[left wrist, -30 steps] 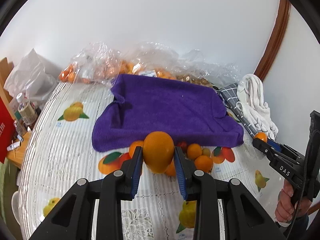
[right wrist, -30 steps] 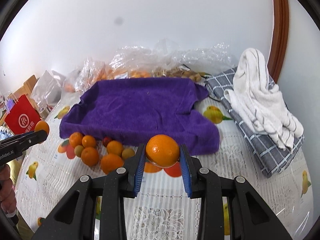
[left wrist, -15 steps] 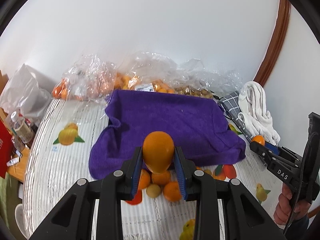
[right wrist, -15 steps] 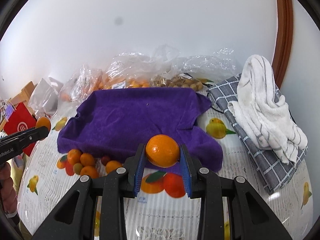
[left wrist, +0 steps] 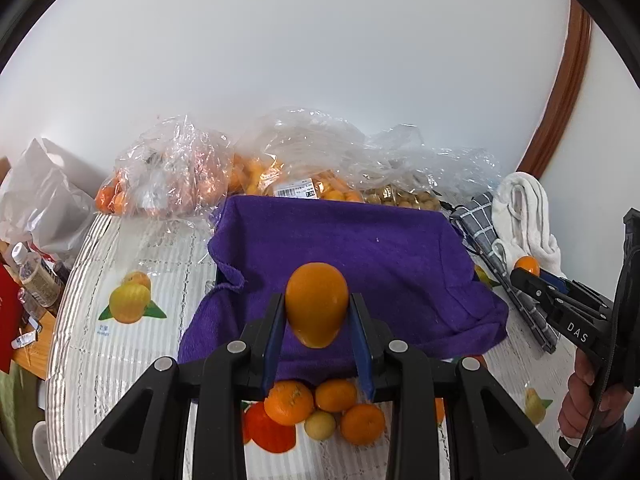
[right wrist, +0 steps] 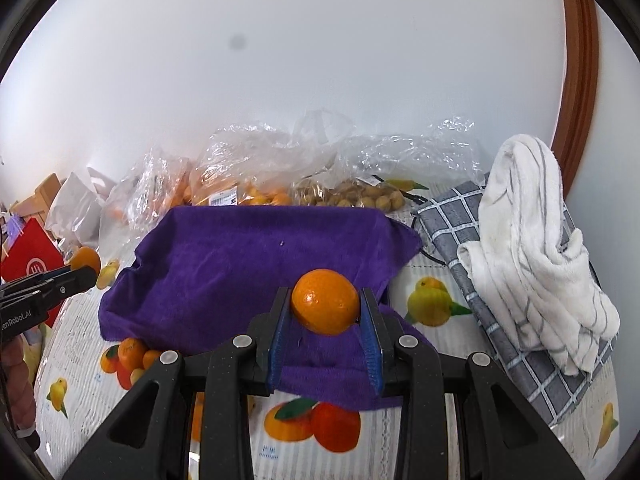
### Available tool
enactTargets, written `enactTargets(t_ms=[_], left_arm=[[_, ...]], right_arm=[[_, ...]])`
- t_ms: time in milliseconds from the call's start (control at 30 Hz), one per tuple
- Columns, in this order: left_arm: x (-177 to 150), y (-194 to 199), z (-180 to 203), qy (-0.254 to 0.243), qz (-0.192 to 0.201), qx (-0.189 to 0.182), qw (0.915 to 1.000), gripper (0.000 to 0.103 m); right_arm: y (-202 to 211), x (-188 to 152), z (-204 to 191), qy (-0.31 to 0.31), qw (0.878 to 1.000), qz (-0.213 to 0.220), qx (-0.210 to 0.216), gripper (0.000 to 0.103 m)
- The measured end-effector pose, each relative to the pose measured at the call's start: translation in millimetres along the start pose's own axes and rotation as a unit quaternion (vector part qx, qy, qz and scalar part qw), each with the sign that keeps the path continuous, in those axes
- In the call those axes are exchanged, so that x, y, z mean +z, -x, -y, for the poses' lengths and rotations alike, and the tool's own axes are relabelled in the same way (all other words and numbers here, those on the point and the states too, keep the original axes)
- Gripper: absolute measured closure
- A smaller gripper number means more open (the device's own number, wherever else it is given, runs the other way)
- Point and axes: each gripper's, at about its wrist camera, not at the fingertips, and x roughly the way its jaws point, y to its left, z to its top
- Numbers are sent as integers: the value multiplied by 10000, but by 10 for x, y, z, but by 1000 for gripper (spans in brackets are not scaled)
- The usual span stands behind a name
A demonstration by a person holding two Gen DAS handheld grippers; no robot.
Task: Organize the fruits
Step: 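Carry the held oranges onto the purple towel with both tools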
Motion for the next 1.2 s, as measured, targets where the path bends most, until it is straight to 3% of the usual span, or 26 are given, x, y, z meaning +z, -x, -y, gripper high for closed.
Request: enactTargets(t_ms=[567, 1200], left_arm=[[183, -514, -142, 60, -181, -75, 9998, 73], [48, -1072, -318, 231, -627, -70, 9977, 73]], right_arm=[[-560, 75, 35, -71, 9996, -281, -73, 70], [-1181, -84, -23, 81, 9964, -834, -119, 70]])
